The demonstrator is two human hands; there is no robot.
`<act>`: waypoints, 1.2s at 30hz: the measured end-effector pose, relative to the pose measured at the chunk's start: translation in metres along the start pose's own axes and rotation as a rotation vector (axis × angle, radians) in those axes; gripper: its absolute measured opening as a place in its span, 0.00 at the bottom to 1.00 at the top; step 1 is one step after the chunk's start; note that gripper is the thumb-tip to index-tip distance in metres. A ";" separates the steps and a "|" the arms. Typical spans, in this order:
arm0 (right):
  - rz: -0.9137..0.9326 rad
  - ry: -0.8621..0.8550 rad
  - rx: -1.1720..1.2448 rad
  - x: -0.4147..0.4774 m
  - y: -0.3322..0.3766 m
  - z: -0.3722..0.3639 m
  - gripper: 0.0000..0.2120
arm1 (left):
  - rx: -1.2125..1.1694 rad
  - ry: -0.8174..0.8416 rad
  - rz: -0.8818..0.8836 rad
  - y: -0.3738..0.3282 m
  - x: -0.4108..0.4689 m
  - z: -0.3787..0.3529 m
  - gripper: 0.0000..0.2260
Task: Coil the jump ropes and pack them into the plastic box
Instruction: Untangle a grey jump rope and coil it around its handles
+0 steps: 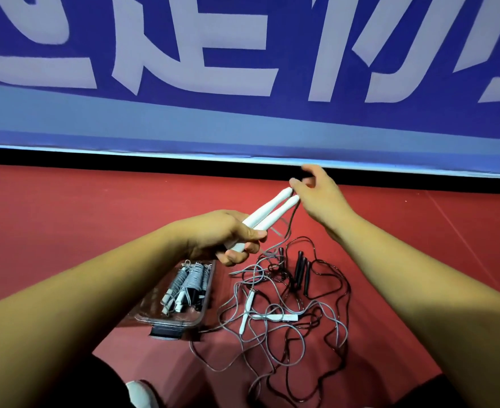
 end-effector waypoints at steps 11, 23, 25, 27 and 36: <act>0.161 0.219 0.254 -0.008 0.006 0.011 0.19 | 0.064 0.012 0.032 -0.019 -0.013 0.001 0.15; 0.151 0.453 0.290 -0.012 0.000 0.001 0.11 | -0.299 -0.302 -0.511 -0.034 -0.016 0.020 0.05; 0.094 0.503 0.304 -0.017 0.007 -0.013 0.11 | -0.311 -0.382 -0.570 -0.032 -0.009 0.020 0.04; 0.070 0.522 0.317 -0.022 0.012 -0.028 0.11 | -0.338 -0.458 -0.633 -0.034 -0.005 0.022 0.03; 0.051 0.562 0.397 -0.038 0.034 -0.054 0.13 | -0.467 -0.626 -0.726 -0.034 -0.003 0.031 0.05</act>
Point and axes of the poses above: each hand's wrist, its own x-axis towards the middle knuckle, its own z-axis out of the back of the hand, y = z × x, the point moved 1 cm from there along x, towards the middle knuckle, and after that the axes turned 14 degrees about y, right-handed, at the moved point
